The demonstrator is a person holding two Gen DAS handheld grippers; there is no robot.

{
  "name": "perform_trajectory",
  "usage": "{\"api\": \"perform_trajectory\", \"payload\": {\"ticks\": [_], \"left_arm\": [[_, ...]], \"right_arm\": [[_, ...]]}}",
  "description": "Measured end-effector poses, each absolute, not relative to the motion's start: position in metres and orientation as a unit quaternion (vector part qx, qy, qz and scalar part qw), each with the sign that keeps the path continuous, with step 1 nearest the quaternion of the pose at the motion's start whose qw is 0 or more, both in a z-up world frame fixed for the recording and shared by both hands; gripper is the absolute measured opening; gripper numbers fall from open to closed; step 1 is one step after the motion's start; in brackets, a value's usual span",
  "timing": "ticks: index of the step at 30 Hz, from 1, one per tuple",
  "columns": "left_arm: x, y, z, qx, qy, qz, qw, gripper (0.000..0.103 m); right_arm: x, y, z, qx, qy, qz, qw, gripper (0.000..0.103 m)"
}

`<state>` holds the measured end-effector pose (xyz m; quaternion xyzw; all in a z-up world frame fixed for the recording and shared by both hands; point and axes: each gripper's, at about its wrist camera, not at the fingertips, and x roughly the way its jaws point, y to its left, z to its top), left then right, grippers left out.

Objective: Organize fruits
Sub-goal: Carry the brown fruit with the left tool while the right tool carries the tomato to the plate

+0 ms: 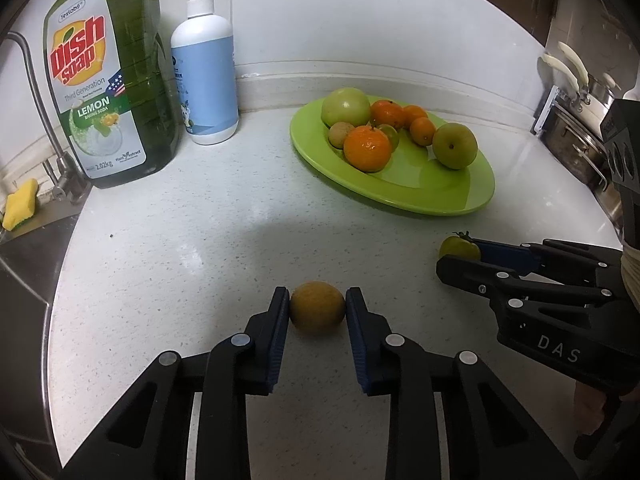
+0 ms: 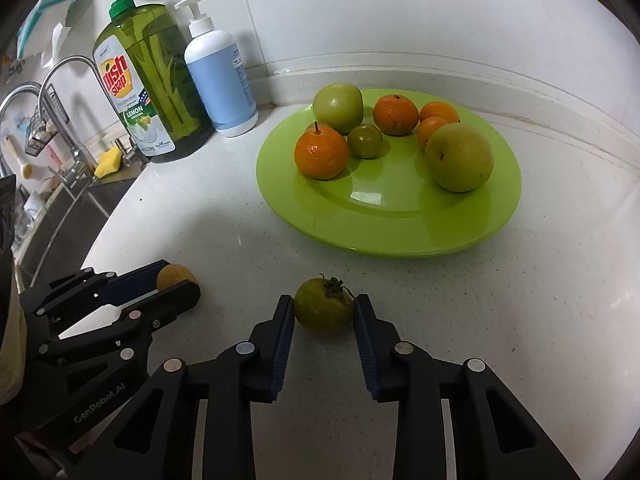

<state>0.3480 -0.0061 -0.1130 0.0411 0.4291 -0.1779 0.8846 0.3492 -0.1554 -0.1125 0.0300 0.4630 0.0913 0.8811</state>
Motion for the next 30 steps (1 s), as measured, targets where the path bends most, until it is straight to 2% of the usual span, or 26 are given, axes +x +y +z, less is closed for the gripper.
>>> {"api": "perform_trajectory", "payload": {"ticks": [14, 30], "left_arm": [[0.335, -0.009, -0.091, 0.044, 0.406, -0.192, 0.892, 0.029], [0.304, -0.027, -0.051, 0.048, 0.369, -0.213, 0.904, 0.029]], "right_arm": [[0.341, -0.157, -0.098, 0.032, 0.45, 0.093, 0.888, 0.031], [0.308, -0.172, -0.056, 0.041, 0.406, 0.093, 0.908, 0.031]]}}
